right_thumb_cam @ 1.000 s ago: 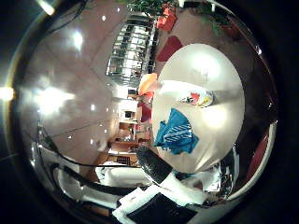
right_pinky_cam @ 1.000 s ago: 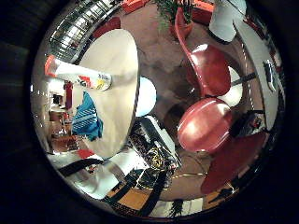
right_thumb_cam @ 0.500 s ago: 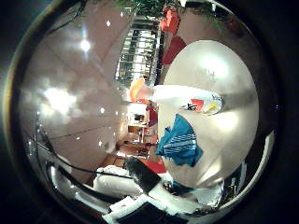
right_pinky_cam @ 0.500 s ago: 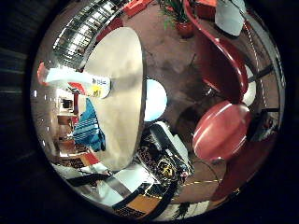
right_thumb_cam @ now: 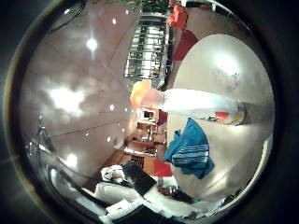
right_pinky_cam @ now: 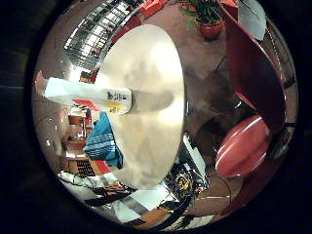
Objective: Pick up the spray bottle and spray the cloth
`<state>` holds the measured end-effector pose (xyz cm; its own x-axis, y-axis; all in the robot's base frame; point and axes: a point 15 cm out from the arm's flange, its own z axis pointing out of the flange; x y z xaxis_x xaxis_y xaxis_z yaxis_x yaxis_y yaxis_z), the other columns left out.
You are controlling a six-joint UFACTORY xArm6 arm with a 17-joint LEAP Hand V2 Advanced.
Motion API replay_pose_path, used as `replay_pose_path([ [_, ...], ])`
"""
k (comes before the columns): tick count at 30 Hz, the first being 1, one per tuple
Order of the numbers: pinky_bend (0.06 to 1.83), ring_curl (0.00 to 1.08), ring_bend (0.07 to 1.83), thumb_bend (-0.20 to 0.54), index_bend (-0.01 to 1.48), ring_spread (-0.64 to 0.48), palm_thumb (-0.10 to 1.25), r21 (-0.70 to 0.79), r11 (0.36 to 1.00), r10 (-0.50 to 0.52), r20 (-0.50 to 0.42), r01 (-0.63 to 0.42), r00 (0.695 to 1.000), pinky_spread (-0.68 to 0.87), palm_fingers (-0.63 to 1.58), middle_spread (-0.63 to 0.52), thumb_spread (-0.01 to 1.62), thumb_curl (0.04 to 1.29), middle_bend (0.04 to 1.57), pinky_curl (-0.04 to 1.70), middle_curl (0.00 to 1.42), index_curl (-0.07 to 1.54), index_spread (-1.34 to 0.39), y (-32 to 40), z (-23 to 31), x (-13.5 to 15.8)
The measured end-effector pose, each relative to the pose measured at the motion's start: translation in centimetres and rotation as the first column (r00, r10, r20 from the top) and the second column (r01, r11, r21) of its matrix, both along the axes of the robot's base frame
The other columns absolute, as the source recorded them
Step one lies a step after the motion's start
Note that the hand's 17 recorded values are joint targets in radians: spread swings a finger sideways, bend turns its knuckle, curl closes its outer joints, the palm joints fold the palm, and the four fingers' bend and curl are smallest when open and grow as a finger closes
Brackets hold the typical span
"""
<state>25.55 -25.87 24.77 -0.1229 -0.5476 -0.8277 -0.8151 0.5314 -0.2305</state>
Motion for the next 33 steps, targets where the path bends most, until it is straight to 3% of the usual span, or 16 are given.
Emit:
replay_pose_path([
  [14, 0.42, 0.26, 0.38, -0.029, 0.15, 0.26, 0.32, 0.026, 0.992, 0.126, -0.003, -0.126, 0.992, 0.41, 0.09, 0.23, 0.94, 0.29, 0.26, 0.31, 0.33, 0.25, -0.08, 6.5, -2.1, 5.1],
  [18, 0.41, 0.27, 0.47, -0.020, 0.15, 0.24, 0.37, 0.035, 0.986, 0.161, 0.011, -0.161, 0.987, 0.41, 0.25, 0.21, 0.95, 0.30, 0.29, 0.30, 0.34, 0.26, -0.07, 9.3, -2.2, 6.9],
  [20, 0.42, 0.29, 0.57, -0.003, 0.16, 0.20, 0.45, 0.042, 0.986, 0.162, 0.025, -0.162, 0.987, 0.39, 0.42, 0.13, 0.98, 0.31, 0.35, 0.29, 0.36, 0.26, -0.09, 10.8, -2.2, 7.7],
  [24, 0.60, 0.40, 0.89, -0.007, 0.19, -0.15, 0.62, 0.086, 0.985, 0.147, 0.054, -0.152, 0.988, -0.05, 1.02, -0.11, 1.03, 0.33, 0.61, 0.32, 0.48, 0.29, -0.25, 13.5, -2.3, 8.8],
  [26, 0.70, 0.45, 0.95, -0.007, 0.27, -0.19, 0.66, 0.114, 0.982, 0.145, 0.070, -0.153, 0.987, -0.20, 1.18, -0.15, 1.04, 0.34, 0.70, 0.37, 0.54, 0.35, -0.30, 14.7, -2.0, 9.6],
  [28, 0.87, 0.50, 1.04, -0.005, 0.47, -0.22, 0.75, 0.146, 0.976, 0.146, 0.092, -0.159, 0.985, -0.31, 1.28, -0.18, 1.04, 0.37, 0.86, 0.45, 0.62, 0.46, -0.35, 16.4, -1.6, 10.7],
  [33, 1.14, 0.59, 1.23, -0.004, 0.84, -0.21, 0.92, 0.215, 0.961, 0.142, 0.152, -0.173, 0.978, -0.29, 1.23, -0.16, 1.03, 0.43, 1.14, 0.62, 0.72, 0.69, -0.33, 20.4, -0.3, 13.0],
])
